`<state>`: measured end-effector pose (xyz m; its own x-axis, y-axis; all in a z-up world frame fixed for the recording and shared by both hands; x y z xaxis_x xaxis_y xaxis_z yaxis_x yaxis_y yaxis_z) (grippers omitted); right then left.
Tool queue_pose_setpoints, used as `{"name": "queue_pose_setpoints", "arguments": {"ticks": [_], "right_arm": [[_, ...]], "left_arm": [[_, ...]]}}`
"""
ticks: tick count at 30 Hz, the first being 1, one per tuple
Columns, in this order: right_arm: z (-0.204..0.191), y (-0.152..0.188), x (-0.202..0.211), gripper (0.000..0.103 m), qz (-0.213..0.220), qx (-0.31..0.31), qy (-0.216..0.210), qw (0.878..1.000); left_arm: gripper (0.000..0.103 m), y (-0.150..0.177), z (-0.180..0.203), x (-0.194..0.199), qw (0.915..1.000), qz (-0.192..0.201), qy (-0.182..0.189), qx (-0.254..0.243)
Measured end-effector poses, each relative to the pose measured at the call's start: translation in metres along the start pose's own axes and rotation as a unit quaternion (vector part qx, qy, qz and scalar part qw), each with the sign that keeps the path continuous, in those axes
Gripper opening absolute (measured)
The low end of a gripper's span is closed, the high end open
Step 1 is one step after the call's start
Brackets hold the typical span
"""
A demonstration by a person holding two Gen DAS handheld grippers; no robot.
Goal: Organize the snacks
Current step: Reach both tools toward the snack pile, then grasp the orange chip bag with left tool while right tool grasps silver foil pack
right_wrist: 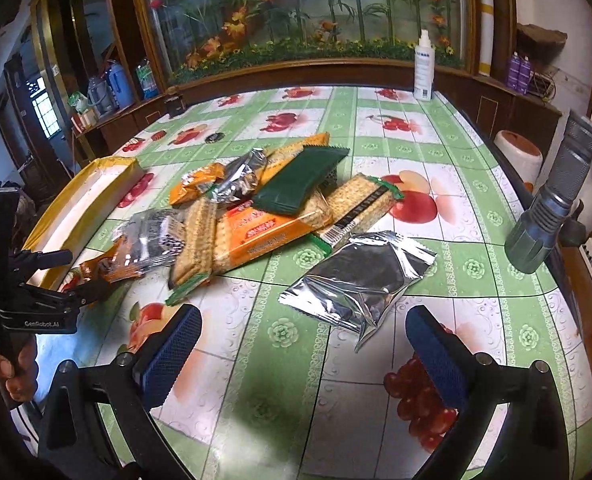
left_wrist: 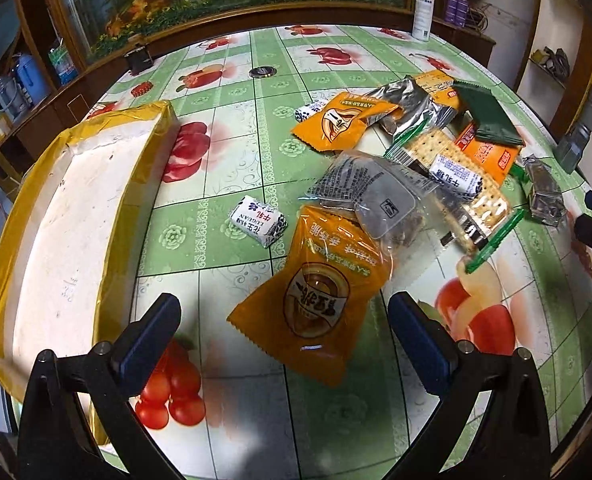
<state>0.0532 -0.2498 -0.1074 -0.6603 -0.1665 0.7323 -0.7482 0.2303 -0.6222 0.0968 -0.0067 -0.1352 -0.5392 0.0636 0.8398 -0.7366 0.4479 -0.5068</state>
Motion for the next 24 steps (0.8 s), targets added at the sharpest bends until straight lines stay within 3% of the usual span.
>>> {"name": "queue_pose_setpoints", "arguments": {"ticks": [5, 11, 14, 15, 16, 17, 19, 24], "right_arm": [[0.011, -0.009, -0.028, 0.103, -0.016, -0.016, 0.046, 0.999], [0.019, -0.019, -0.060, 0.097, -0.029, -0.031, 0.076, 0.996], [0.021, -0.021, -0.071, 0.091, -0.034, -0.029, 0.091, 0.995], [0.023, -0.023, -0.072, 0.089, -0.034, -0.030, 0.092, 0.995], [0.023, -0.024, -0.070, 0.082, -0.028, -0.025, 0.092, 0.995], [0.024, -0.024, -0.071, 0.076, -0.029, -0.023, 0.094, 0.995], [0.025, -0.024, -0.069, 0.066, -0.024, -0.018, 0.096, 0.995], [0.031, -0.019, -0.057, 0.061, -0.019, -0.027, 0.074, 0.997]], "left_arm": [[0.103, -0.005, 0.000, -0.009, 0.9999, 0.000, 0.001, -0.014], [0.101, -0.006, -0.006, -0.022, 0.9995, -0.004, 0.031, 0.004], [0.093, -0.008, -0.007, -0.021, 0.9993, 0.001, 0.038, 0.005], [0.085, -0.009, -0.005, -0.020, 0.9992, 0.005, 0.039, 0.002], [0.066, -0.009, -0.003, -0.017, 0.9991, 0.010, 0.041, -0.002], [0.054, -0.011, -0.001, -0.015, 0.9990, 0.015, 0.041, -0.008], [0.052, -0.012, 0.004, -0.012, 0.9993, 0.015, 0.031, -0.017], [0.048, -0.003, -0.004, -0.006, 0.9989, 0.016, 0.043, 0.007]]}}
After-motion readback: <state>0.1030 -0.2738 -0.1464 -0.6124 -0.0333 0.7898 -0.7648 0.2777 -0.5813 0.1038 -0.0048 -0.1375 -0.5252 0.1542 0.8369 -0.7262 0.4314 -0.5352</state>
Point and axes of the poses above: each gripper's, at about its wrist camera, not at the fingertips, and x roughly against the way its jaws point, z to its right, y to its underside, the point moved 2 cm from there along -x, roughly the way its jaws point, and after that the axes turned 12 degrees about -x, right-handed, at the moved point
